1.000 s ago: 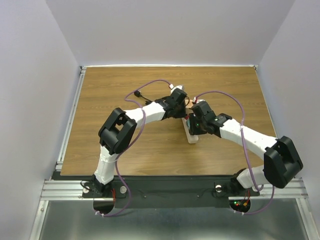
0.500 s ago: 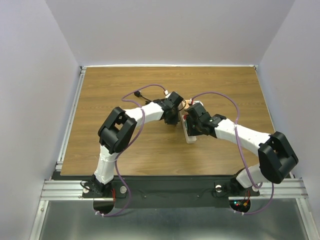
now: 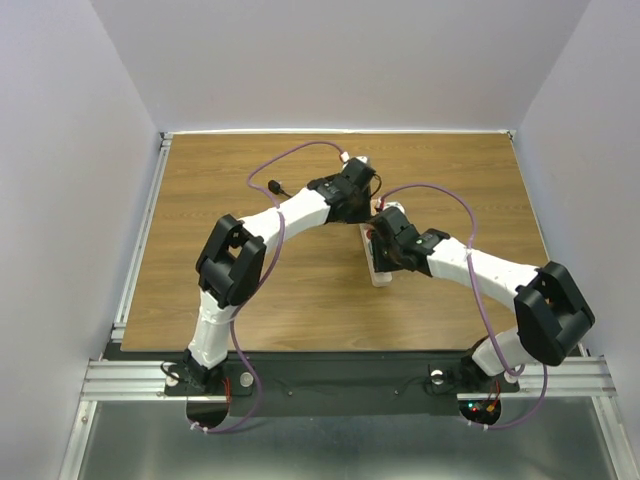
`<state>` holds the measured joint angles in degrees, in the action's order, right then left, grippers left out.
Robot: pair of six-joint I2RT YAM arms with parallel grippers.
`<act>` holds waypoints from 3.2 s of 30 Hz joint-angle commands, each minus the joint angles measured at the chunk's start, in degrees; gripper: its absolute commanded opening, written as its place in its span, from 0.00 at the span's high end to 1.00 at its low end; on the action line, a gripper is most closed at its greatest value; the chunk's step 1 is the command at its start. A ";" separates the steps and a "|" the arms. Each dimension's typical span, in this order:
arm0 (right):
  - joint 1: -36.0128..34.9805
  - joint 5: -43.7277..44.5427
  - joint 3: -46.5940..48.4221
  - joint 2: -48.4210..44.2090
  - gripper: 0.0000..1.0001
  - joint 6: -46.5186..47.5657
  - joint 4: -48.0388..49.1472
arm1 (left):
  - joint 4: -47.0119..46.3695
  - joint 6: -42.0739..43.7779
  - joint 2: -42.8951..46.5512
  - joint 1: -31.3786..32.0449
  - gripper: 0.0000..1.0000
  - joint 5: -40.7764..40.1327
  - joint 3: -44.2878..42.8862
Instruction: Pull the plug off the socket
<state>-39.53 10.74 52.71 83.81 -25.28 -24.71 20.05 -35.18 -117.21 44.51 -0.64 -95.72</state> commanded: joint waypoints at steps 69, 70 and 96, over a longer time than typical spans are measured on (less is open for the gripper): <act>-3.45 29.94 5.29 -22.55 0.99 -14.62 -8.95 | -3.62 2.40 2.31 5.76 1.00 -1.38 17.06; -3.45 30.73 5.47 -22.46 0.99 -14.89 -9.65 | -3.53 2.31 3.20 5.50 1.00 -1.12 16.71; 26.52 19.93 18.04 9.43 0.86 -16.82 -13.00 | 1.83 3.10 18.16 1.90 1.00 2.22 15.65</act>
<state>-15.73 32.49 66.87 89.36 -42.85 -37.56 20.88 -33.17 -100.33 46.48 -0.32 -80.90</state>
